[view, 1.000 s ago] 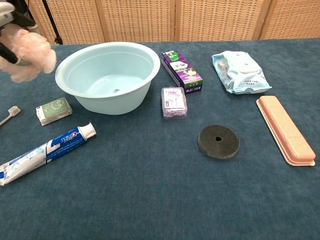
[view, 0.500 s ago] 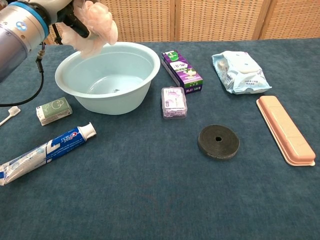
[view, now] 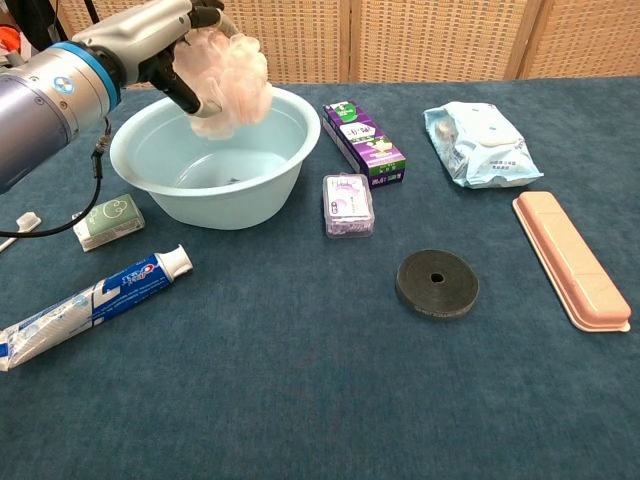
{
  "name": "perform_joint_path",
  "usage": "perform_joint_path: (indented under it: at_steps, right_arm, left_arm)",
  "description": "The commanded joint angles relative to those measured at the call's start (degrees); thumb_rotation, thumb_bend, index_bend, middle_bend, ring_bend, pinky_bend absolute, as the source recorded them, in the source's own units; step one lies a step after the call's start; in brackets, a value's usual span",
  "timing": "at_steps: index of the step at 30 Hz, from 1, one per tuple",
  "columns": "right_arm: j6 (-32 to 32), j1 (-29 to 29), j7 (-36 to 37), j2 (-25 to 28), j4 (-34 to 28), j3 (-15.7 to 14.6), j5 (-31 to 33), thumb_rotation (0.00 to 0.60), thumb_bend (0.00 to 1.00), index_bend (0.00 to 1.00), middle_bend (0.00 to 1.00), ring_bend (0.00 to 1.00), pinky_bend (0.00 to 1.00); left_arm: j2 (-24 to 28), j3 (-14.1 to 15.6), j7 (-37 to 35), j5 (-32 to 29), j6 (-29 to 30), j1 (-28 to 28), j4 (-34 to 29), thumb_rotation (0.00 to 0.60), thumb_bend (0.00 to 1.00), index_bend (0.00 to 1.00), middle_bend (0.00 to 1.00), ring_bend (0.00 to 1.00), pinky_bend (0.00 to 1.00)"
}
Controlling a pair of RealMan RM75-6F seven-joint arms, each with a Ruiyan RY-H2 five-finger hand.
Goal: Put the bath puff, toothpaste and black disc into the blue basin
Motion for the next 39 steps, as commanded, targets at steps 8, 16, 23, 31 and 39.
perform_joint_path:
  at_steps: [8,16,23,31,39]
  right_arm:
    - [0.30,-0.09,-0.59,0.07,-0.55,-0.19,-0.50,0.600,0.21,0.06,0.00,0.00,0.00]
    - [0.73,-0.18,-1.18,0.09,-0.85,-0.10,-0.61,0.600,0.21,0.06,0.00,0.00,0.00]
    - [1.29,-0.25,-2.55,0.02,-1.63,-0.37,-1.45,0.600,0.21,0.06,0.00,0.00,0.00]
    - [1.75,-0.32,-3.54,-0.10,-2.56,-0.81,-2.59,0.600,0.21,0.06,0.00,0.00,0.00]
    - [2.49,-0.58,-2.66,0.42,-3.26,-0.68,-3.02,0.600,0.21,0.06,0.00,0.00,0.00]
  left_arm:
    - [4.88,1.35,1.16,-4.30,-2.35,1.16,-5.72,0.600,0.31,0.17,0.00,0.00,0.09]
    - [13.77,3.56,1.83,-8.02,-3.81,4.38,-18.28,0.600,0.33,0.16,0.00,0.00,0.07]
    - [27.91,7.97,12.76,-23.26,-4.94,4.86,-33.52,0.600,0.34,0.25,0.00,0.00,0.03]
    - [35.24,12.04,18.30,-31.81,2.33,5.56,-41.78,0.600,0.35,0.36,0.00,0.00,0.03]
    - [36.83,15.32,18.89,-32.11,7.74,7.79,-42.38,0.600,0.34,0.39,0.00,0.00,0.03]
